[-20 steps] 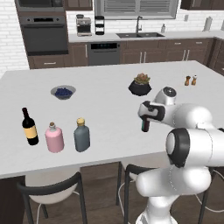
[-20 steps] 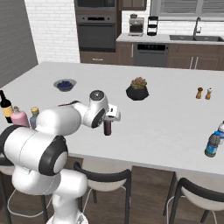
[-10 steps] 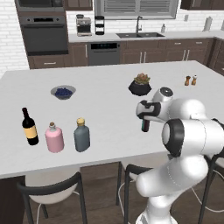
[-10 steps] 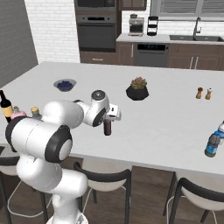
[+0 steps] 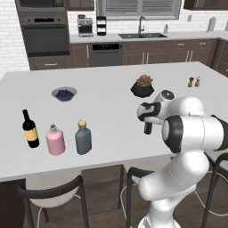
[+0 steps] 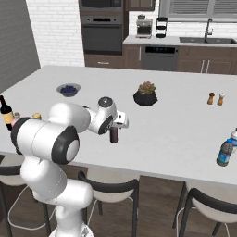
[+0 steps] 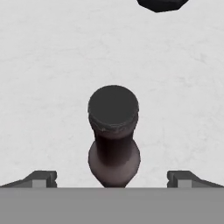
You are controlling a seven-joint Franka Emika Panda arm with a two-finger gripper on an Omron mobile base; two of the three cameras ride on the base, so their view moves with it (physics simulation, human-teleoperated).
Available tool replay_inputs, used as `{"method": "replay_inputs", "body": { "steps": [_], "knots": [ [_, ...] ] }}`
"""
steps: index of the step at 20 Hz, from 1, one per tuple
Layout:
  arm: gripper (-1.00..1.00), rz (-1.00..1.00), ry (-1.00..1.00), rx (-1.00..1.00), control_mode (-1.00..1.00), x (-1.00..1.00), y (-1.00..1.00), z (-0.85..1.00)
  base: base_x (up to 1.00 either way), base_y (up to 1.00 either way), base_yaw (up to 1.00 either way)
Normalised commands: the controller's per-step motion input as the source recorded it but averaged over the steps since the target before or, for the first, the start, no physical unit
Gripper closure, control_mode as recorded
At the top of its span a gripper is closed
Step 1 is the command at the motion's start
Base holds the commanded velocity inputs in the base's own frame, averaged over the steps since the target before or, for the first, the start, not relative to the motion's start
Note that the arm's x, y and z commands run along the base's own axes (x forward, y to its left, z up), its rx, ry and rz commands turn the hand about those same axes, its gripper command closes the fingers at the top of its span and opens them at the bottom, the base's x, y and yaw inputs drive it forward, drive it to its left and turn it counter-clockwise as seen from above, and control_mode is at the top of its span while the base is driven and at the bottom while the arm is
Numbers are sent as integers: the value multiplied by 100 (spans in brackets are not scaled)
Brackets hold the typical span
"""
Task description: Move the plastic bottles in the middle to the plastics group, and the glass bottles in the middle to the glass group.
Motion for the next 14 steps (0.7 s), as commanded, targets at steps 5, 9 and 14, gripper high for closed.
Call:
{"method": "replay_inputs", "body": {
  "steps": [5,9,14],
  "knots": [
    [-100,0,0,0,-100,13,0,-10,0,0,0],
    [-100,0,0,0,-100,8,0,-6,0,0,0],
    [-100,0,0,0,-100,3,0,-1,0,0,0]
  ]
}}
